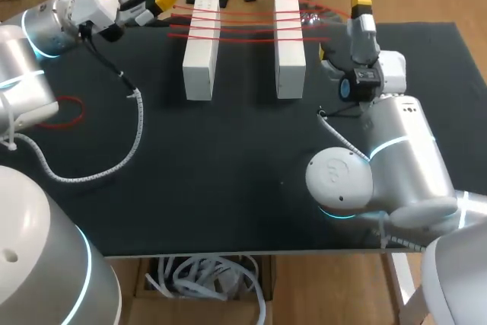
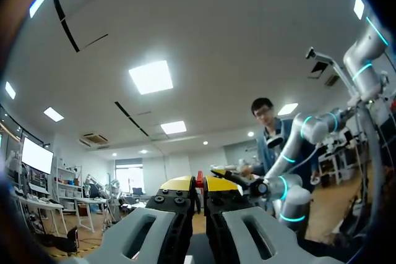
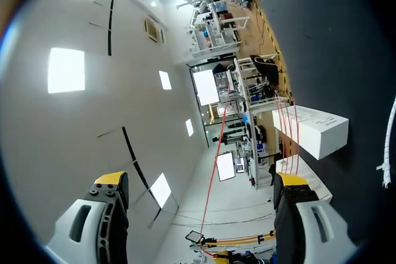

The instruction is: Grab the tape and strap the tape.

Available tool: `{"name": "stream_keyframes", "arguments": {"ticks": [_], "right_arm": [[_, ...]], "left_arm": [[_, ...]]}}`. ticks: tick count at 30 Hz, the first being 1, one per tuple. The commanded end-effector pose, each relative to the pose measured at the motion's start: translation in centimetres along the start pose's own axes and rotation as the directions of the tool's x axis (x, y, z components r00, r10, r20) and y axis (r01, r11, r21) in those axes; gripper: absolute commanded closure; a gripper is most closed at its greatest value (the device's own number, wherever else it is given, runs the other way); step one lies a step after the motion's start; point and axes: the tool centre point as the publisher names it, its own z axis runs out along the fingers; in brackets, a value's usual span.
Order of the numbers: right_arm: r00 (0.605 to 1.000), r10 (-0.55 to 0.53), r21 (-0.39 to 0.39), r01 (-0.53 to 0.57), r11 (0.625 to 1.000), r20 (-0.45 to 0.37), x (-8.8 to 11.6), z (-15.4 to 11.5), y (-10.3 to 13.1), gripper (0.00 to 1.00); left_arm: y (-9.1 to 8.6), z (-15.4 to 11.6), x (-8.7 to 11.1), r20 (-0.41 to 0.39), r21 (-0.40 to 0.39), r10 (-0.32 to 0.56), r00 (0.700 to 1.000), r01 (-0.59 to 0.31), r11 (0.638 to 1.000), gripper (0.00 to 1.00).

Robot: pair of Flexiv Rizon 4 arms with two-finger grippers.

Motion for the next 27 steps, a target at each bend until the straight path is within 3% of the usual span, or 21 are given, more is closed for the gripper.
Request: {"name": "stream_keyframes", "arguments": {"ticks": [1,3,4,5,7,10,27], "right_arm": [[1.0,0.001,-0.016,-0.002,1.0,-0.002,0.0,0.6,0.2,0.0],[1.0,-0.001,-0.023,0.0,1.0,-0.006,0.0,0.7,0.5,0.0],[1.0,0.0,-0.027,0.0,1.0,-0.007,0.1,0.8,0.7,0.06],[1.0,0.0,-0.031,-0.001,1.0,-0.01,0.1,0.9,0.8,0.31],[1.0,0.001,-0.033,-0.002,0.999,-0.016,0.3,1.1,1.0,0.53],[1.0,0.006,-0.036,-0.007,0.999,-0.023,0.4,1.2,1.1,0.72],[1.0,0.017,-0.043,-0.018,0.999,-0.022,0.2,1.5,1.3,0.69]], "left_arm": [[0.1,-0.1,-0.1,-0.002,0.003,0.001,1.0,-0.001,1.0,1.0],[0.1,-0.1,-0.1,-0.002,0.003,0.001,1.0,-0.001,1.0,1.0],[0.1,-0.1,-0.1,-0.002,0.003,0.001,1.0,-0.001,1.0,1.0],[0.1,-0.1,-0.1,-0.002,0.003,0.001,1.0,-0.001,1.0,1.0],[0.1,-0.1,-0.1,-0.002,0.003,0.001,1.0,-0.001,1.0,1.0],[0.1,-0.1,-0.1,-0.002,0.003,0.001,1.0,-0.001,1.0,1.0],[0.1,-0.1,-0.1,-0.002,0.003,0.001,1.0,-0.001,1.0,1.0]]}}
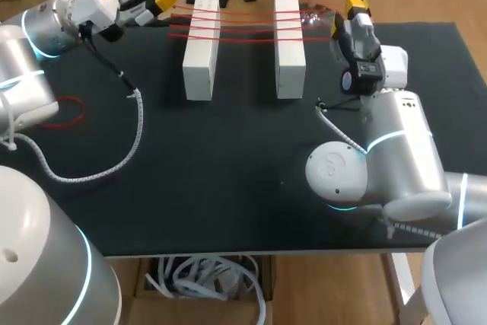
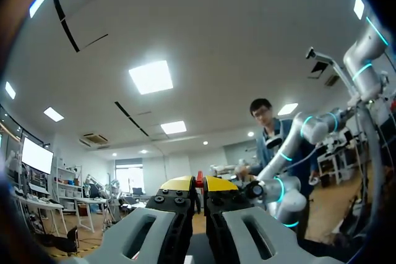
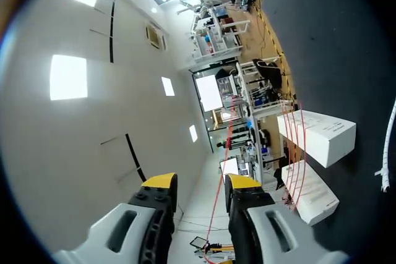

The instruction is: Grab the tape and strap the tape.

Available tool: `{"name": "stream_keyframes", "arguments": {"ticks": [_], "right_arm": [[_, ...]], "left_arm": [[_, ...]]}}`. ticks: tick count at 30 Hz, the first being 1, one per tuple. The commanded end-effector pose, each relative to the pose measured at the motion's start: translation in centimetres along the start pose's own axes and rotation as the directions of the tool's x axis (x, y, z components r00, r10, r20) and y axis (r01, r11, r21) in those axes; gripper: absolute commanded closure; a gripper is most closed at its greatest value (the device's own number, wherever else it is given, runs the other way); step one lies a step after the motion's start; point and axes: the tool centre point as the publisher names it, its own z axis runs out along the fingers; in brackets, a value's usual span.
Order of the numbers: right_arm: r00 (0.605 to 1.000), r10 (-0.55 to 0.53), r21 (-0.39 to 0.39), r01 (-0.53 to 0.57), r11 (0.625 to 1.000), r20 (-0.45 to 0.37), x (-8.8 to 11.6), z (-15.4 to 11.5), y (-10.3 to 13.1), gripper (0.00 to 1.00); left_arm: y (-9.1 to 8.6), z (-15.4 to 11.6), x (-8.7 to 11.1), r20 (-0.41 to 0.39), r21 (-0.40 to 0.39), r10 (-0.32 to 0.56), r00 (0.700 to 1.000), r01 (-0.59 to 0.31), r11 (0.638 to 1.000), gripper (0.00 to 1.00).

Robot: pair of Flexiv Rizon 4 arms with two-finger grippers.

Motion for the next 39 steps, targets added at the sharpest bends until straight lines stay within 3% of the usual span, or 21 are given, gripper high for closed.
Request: {"name": "stream_keyframes", "arguments": {"ticks": [1,29,35,39], "right_arm": [[1.0,-0.002,-0.007,0.002,1.0,0.004,-0.03,0.21,-0.22,0.69],[1.0,0.019,-0.039,-0.018,0.999,0.011,-0.27,0.17,-0.09,0.75],[1.0,0.02,-0.037,-0.019,0.999,0.014,-0.31,0.21,-0.21,0.79],[1.0,0.018,-0.04,-0.017,0.999,0.016,-0.36,0.26,-0.2,0.87]], "left_arm": [[0.12,-0.05,-0.09,-0.002,0.003,0.001,1.0,-0.001,1.0,1.0],[0.12,-0.05,-0.09,-0.002,0.003,0.001,1.0,-0.001,1.0,1.0],[0.12,-0.05,-0.09,-0.002,0.003,0.001,1.0,-0.001,1.0,1.0],[0.12,-0.05,-0.09,-0.002,0.003,0.001,1.0,-0.001,1.0,1.0]]}}
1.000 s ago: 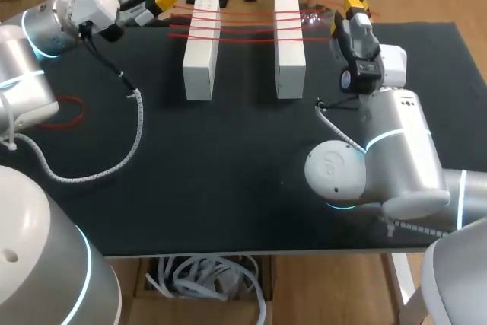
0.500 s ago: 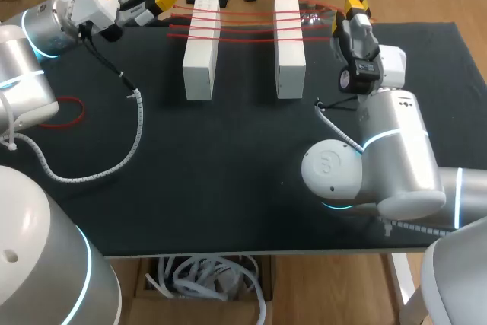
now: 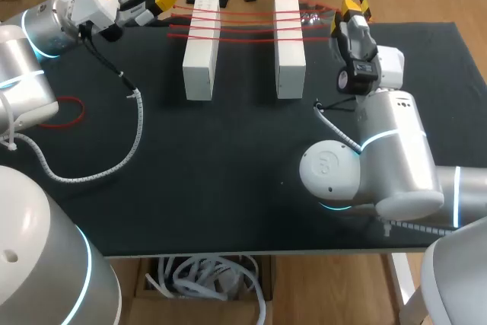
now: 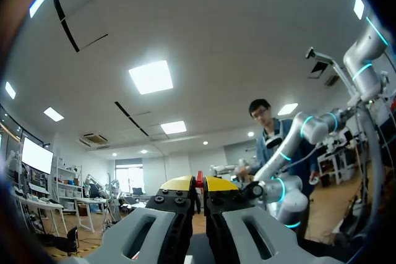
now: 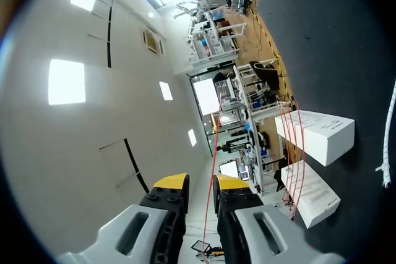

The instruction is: Grab the tape and strap the tape.

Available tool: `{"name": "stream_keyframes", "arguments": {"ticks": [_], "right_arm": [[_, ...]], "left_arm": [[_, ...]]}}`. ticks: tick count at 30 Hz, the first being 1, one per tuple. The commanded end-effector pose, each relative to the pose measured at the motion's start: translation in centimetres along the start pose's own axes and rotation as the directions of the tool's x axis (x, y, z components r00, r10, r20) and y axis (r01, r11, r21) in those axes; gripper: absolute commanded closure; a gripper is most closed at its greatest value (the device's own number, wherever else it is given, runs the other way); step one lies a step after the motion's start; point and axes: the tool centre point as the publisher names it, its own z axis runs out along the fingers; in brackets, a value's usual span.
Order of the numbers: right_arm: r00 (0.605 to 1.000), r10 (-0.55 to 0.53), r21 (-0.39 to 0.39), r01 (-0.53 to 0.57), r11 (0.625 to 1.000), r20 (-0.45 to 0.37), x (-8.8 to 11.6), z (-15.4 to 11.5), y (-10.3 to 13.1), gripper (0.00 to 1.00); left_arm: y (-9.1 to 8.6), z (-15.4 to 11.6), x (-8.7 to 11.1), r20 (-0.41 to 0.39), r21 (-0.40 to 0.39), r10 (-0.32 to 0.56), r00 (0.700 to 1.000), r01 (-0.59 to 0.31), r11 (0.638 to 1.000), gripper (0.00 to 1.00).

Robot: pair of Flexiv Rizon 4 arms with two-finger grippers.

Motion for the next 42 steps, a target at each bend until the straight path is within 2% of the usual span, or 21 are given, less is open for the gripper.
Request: {"name": "stream_keyframes", "arguments": {"ticks": [1,3,4,10,13,34,36,37,38,39,41,42], "right_arm": [[1.0,-0.003,-0.011,0.003,1.0,0.008,0.11,0.06,-0.17,0.91],[1.0,-0.003,-0.014,0.003,1.0,0.009,0.06,0.07,-0.1,0.94],[1.0,-0.003,-0.016,0.004,1.0,0.011,0.02,0.07,-0.04,1.0],[1.0,-0.006,-0.023,0.006,1.0,0.021,-0.15,0.04,0.08,1.0],[0.998,-0.047,-0.017,0.048,0.999,0.032,-0.23,0.0,0.17,1.0],[0.998,-0.047,-0.017,0.048,0.999,0.032,-0.23,0.0,0.17,1.0],[0.998,-0.047,-0.017,0.048,0.999,0.032,-0.23,0.0,0.17,1.0],[0.998,-0.047,-0.017,0.048,0.999,0.032,-0.23,0.0,0.17,1.0],[0.998,-0.047,-0.017,0.048,0.999,0.032,-0.23,0.0,0.17,1.0],[0.998,-0.047,-0.017,0.048,0.999,0.032,-0.23,0.0,0.17,1.0],[0.998,-0.047,-0.017,0.048,0.999,0.032,-0.23,0.0,0.17,1.0],[0.998,-0.047,-0.017,0.048,0.999,0.032,-0.23,0.0,0.17,1.0]], "left_arm": [[0.12,-0.05,-0.09,-0.002,0.003,0.001,1.0,-0.001,1.0,1.0],[0.12,-0.05,-0.09,-0.002,0.003,0.001,1.0,-0.001,1.0,1.0],[0.12,-0.05,-0.09,-0.002,0.003,0.001,1.0,-0.001,1.0,1.0],[0.12,-0.05,-0.09,-0.002,0.003,0.001,1.0,-0.001,1.0,1.0],[0.12,-0.05,-0.09,-0.002,0.003,0.001,1.0,-0.001,1.0,1.0],[0.12,-0.05,-0.09,-0.002,0.003,0.001,1.0,-0.001,1.0,1.0],[-0.02,0.04,-0.33,-0.009,-0.164,-0.128,0.992,0.124,0.979,1.0],[-0.09,0.07,-0.41,0.003,-0.248,-0.189,0.982,0.184,0.951,1.0],[-0.15,0.12,-0.51,0.026,-0.332,-0.257,0.966,0.251,0.909,1.0],[-0.19,0.16,-0.6,0.045,-0.384,-0.289,0.956,0.284,0.879,1.0],[-0.25,0.35,-0.73,0.108,-0.505,-0.374,0.921,0.375,0.778,1.0],[-0.21,0.41,-0.76,0.125,-0.527,-0.372,0.92,0.379,0.76,1.0]]}}
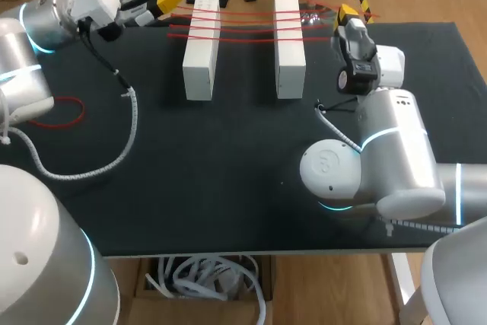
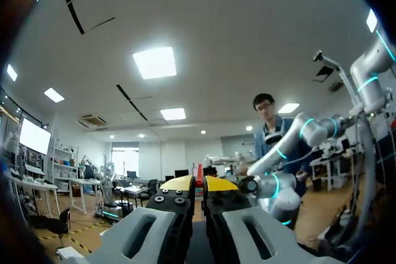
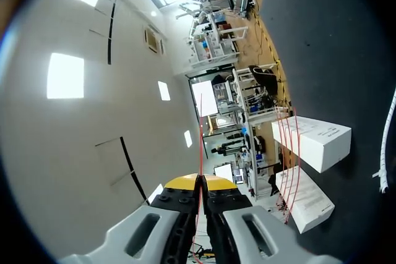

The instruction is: Grab the tape and strap the tape.

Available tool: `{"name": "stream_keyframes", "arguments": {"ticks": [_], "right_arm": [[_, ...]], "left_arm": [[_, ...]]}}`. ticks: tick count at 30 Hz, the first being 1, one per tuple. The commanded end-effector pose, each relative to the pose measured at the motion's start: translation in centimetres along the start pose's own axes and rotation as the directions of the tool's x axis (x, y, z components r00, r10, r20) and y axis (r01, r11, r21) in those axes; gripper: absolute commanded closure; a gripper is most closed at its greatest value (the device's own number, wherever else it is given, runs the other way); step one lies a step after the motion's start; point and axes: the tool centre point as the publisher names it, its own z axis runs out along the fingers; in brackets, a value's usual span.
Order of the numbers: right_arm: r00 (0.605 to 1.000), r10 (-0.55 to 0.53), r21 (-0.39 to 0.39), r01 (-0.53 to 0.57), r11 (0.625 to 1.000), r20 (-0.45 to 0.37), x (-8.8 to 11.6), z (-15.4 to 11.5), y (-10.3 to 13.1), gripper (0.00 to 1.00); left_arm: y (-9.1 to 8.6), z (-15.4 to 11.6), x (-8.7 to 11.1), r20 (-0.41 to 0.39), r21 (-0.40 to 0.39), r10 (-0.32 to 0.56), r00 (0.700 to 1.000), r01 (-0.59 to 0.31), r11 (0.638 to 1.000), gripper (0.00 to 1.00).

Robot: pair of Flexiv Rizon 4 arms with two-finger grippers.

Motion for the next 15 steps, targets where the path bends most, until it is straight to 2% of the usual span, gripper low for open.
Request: {"name": "stream_keyframes", "arguments": {"ticks": [1,2,3,4,9,11,12,14,15], "right_arm": [[1.0,-0.002,-0.005,0.002,1.0,0.007,0.2,0.0,-0.1,1.0],[1.0,-0.002,-0.005,0.002,1.0,0.007,0.2,0.0,-0.1,1.0],[1.0,-0.002,-0.005,0.002,1.0,0.007,0.2,0.0,-0.1,1.0],[1.0,-0.002,-0.005,0.002,1.0,0.007,0.2,0.0,-0.1,1.0],[1.0,-0.002,-0.005,0.002,1.0,0.007,0.2,0.0,-0.1,1.0],[1.0,-0.002,-0.005,0.002,1.0,0.007,0.2,0.0,-0.1,1.0],[1.0,-0.002,-0.005,0.002,1.0,0.007,0.2,0.0,-0.1,1.0],[1.0,-0.002,-0.005,0.002,1.0,0.007,0.2,0.0,-0.1,1.0],[1.0,-0.002,-0.005,0.002,1.0,0.007,0.2,0.0,-0.1,1.0]], "left_arm": [[-1.4,0.6,-0.3,0.142,-0.501,-0.316,0.938,0.344,0.794,1.0],[-1.3,0.7,-0.3,0.156,-0.547,-0.344,0.926,0.371,0.75,1.0],[-1.2,0.9,-0.4,0.17,-0.574,-0.341,0.925,0.374,0.729,1.0],[-1.1,1.1,-0.4,0.193,-0.629,-0.361,0.912,0.398,0.668,1.0],[-0.7,2.1,-0.3,0.265,-0.762,-0.35,0.898,0.417,0.495,1.0],[-0.6,2.3,-0.3,0.278,-0.793,-0.33,0.902,0.409,0.451,1.0],[-0.6,2.5,-0.3,0.278,-0.801,-0.318,0.907,0.401,0.444,1.0],[-0.6,2.6,-0.3,0.273,-0.812,-0.288,0.918,0.38,0.443,1.0],[-0.6,2.7,-0.4,0.251,-0.804,-0.278,0.927,0.359,0.473,1.0]]}}
